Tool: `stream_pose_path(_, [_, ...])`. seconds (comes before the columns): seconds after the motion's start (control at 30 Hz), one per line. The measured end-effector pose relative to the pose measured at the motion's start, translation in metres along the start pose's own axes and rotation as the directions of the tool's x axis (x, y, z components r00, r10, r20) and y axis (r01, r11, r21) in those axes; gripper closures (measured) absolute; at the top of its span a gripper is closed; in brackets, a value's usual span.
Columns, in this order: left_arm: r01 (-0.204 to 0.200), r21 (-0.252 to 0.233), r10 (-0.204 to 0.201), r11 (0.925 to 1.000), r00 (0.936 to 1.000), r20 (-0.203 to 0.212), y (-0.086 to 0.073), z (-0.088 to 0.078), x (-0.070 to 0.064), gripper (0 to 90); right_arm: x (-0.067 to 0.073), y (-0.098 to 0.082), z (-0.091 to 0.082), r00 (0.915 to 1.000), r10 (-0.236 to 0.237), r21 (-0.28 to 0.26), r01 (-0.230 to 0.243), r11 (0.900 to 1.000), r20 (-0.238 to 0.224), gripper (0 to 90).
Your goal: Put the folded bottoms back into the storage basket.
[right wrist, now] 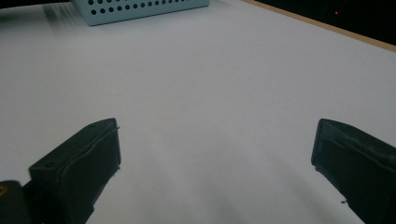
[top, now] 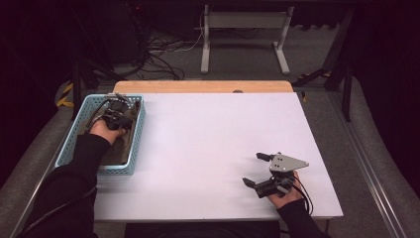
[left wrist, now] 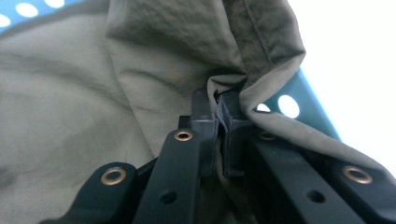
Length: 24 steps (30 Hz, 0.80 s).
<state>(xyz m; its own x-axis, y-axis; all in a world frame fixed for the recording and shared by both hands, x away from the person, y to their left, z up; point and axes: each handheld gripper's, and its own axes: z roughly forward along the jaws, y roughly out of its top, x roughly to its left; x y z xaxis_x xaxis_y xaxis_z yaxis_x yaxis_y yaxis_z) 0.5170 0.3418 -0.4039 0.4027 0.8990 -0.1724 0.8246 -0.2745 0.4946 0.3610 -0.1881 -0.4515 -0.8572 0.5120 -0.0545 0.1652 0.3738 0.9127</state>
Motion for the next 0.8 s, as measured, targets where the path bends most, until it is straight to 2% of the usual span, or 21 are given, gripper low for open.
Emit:
stream_pose_path(0.1, [0.032, -0.079, -0.030, 0.9964, 0.9991, 0.029, -0.002, -0.010, 0.005, 70.4, 0.000, 0.000, 0.000, 1.0000, 0.000, 0.000, 0.000, 1.000, 0.000, 1.8])
stream_pose_path(0.27, [0.044, -0.196, -0.039, 0.9796, 0.9988, 0.029, -0.009, -0.035, 0.006, 65.6, 0.000, 0.000, 0.000, 1.0000, 0.000, 0.001, 0.000, 1.000, 0.002, 1.8])
stream_pose_path(0.37, [0.023, -0.242, -0.017, 0.9701, 0.9994, 0.030, -0.012, -0.050, -0.001, 64.9, 0.000, 0.000, 0.000, 1.0000, 0.001, 0.002, -0.001, 1.000, 0.001, 1.8])
stream_pose_path(0.5, [-0.045, -0.262, 0.043, 0.9641, 0.9990, -0.015, -0.020, -0.062, -0.017, 64.5, 0.000, 0.000, 0.001, 1.0000, 0.000, 0.003, 0.000, 1.000, -0.001, 1.8])
stream_pose_path(0.57, [-0.053, -0.270, 0.056, 0.9613, 0.9984, 0.000, -0.025, -0.065, -0.023, 64.4, -0.001, 0.000, 0.001, 1.0000, 0.001, 0.004, -0.001, 1.000, -0.003, 1.8])
stream_pose_path(0.67, [-0.062, -0.270, 0.071, 0.9607, 0.9971, 0.025, -0.032, -0.067, -0.032, 65.0, -0.001, 0.000, 0.002, 1.0000, 0.000, 0.010, 0.000, 1.000, -0.007, 1.8])
stream_pose_path(0.8, [-0.086, -0.236, 0.099, 0.9679, 0.9941, 0.044, -0.039, -0.066, -0.042, 69.0, -0.001, 0.001, 0.003, 0.9999, -0.003, 0.014, 0.003, 1.000, -0.013, 1.8])
